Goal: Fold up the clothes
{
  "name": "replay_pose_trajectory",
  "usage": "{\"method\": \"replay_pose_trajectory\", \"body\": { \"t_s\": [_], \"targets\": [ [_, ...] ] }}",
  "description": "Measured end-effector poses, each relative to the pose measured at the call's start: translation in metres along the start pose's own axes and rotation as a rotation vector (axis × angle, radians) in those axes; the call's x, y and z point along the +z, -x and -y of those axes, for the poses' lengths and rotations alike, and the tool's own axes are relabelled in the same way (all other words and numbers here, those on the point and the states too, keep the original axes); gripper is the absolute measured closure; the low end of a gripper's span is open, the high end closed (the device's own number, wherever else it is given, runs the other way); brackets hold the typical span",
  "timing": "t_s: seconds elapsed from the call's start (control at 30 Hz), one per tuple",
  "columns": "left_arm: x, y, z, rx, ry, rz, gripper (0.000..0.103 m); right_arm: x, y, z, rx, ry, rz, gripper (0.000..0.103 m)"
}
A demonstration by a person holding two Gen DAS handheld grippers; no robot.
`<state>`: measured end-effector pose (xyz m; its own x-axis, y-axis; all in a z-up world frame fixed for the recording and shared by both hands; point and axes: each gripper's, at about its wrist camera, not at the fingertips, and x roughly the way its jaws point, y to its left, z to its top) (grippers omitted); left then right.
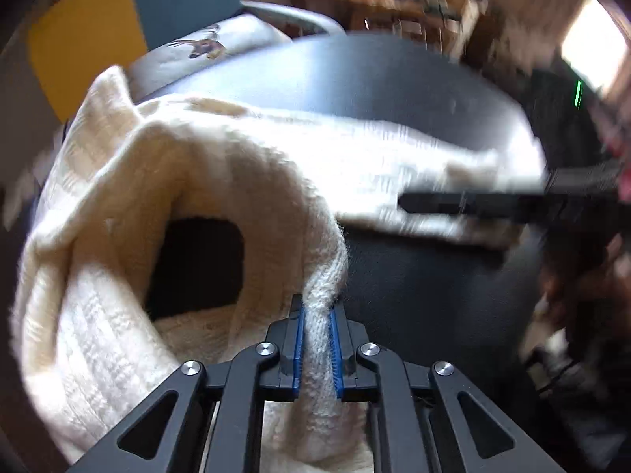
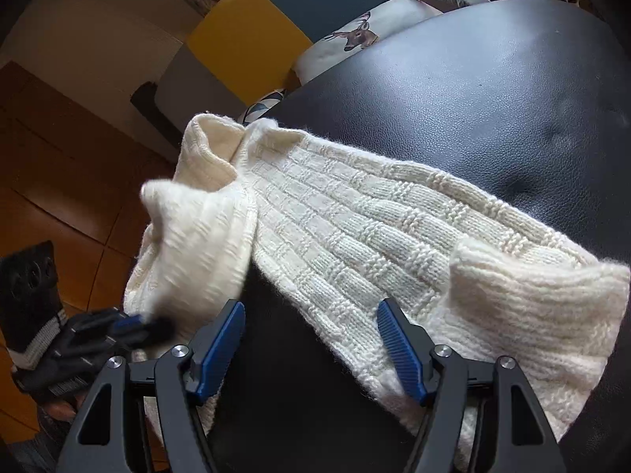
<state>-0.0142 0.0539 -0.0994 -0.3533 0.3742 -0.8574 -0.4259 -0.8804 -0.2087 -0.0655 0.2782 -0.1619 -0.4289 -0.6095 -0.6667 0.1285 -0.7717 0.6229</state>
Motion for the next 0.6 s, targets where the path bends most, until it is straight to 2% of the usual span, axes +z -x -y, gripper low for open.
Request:
{"method": "replay_pose_trajectory", "body": {
  "t_s": [0.13, 0.17, 0.2, 0.27, 0.37, 0.5, 0.6],
  "targets": [
    [0.000, 0.077, -0.065, -0.267, 0.318, 0.247, 0.093, -0.001, 0.002, -0.002, -0.001, 0.005, -0.004, 0.031],
    [-0.009, 0.097, -0.082, -0.319, 0.383, 0.315, 0.093, -0.002, 0.002, -0.003, -0.003, 0.007, -0.005, 0.031],
    [-0.019, 0.113, -0.098, -0.329, 0.434, 0.367, 0.093, -0.002, 0.001, -0.005, -0.007, 0.011, -0.005, 0.031],
    [-0.039, 0.138, -0.132, -0.302, 0.517, 0.443, 0.093, -0.002, 0.003, -0.006, -0.016, 0.019, -0.005, 0.031],
    [-0.074, 0.157, -0.177, -0.241, 0.639, 0.489, 0.093, -0.002, 0.006, -0.007, -0.033, 0.027, -0.011, 0.031],
    [-0.126, 0.162, -0.228, -0.113, 0.803, 0.502, 0.093, -0.002, 0.010, -0.011, -0.071, 0.040, -0.025, 0.031],
    [-0.162, 0.155, -0.260, -0.014, 0.907, 0.468, 0.093, -0.001, 0.013, -0.015, -0.108, 0.050, -0.042, 0.031]
  ]
}}
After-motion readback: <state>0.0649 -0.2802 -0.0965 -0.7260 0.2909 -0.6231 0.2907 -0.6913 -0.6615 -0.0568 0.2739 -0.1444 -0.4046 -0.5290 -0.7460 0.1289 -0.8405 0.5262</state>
